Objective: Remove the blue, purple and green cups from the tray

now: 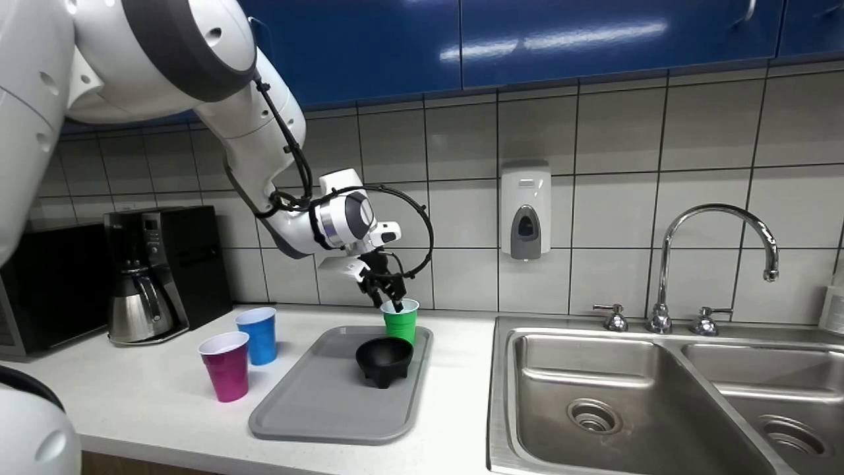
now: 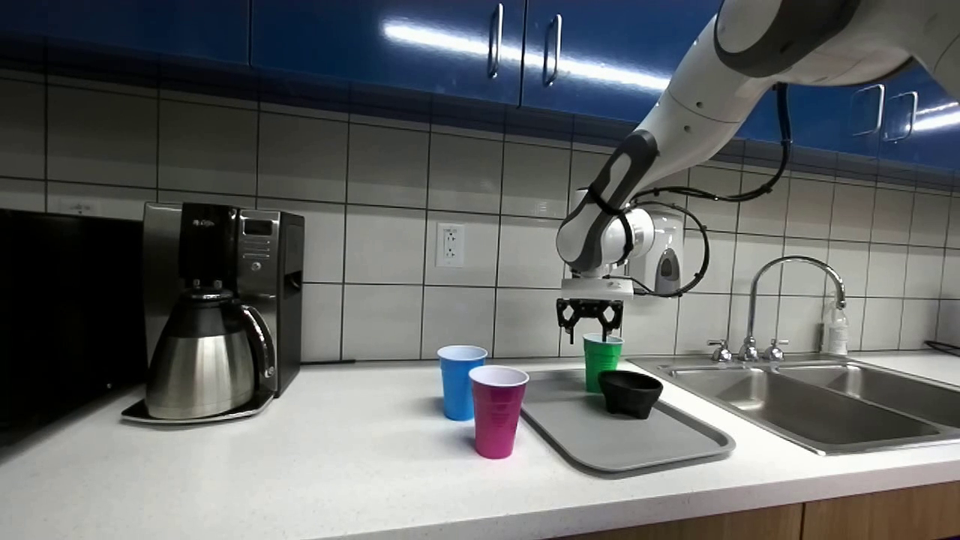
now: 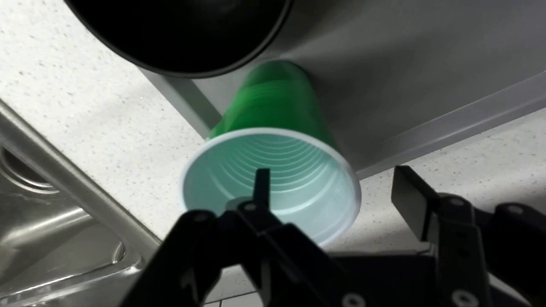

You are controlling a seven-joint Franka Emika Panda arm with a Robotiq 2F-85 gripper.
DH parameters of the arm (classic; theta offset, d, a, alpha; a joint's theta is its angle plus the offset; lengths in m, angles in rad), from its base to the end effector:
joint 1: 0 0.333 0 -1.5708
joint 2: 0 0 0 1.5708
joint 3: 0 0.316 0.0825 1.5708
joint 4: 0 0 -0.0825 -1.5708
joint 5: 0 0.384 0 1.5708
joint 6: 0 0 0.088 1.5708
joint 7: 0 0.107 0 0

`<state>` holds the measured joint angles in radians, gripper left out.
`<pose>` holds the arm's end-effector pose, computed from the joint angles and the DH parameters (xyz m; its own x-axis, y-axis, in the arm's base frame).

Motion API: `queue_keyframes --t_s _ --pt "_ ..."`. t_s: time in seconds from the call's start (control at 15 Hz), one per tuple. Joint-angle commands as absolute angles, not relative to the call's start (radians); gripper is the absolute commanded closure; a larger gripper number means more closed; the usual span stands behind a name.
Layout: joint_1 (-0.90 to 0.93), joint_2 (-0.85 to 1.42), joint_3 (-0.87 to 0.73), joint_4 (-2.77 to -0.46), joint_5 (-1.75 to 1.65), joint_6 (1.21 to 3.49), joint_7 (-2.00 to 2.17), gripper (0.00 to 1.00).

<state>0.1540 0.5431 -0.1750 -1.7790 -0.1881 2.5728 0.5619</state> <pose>0.6828 0.0010 0.2816 0.8787 -0.3600 0.3135 -0.3992 -0.9143 0.0689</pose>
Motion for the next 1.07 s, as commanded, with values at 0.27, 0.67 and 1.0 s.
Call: queue_keyframes --t_s 0.27,0.67,1.0 --pt "0.141 0.58 -0.163 -1.745 -0.144 2.543 0.517 0.89" --pt "0.151 0.566 -0.168 -1.745 -0.15 2.533 0.524 0.99" --pt "0.168 0.54 -0.172 -1.756 -0.159 2.525 0.533 0.99"
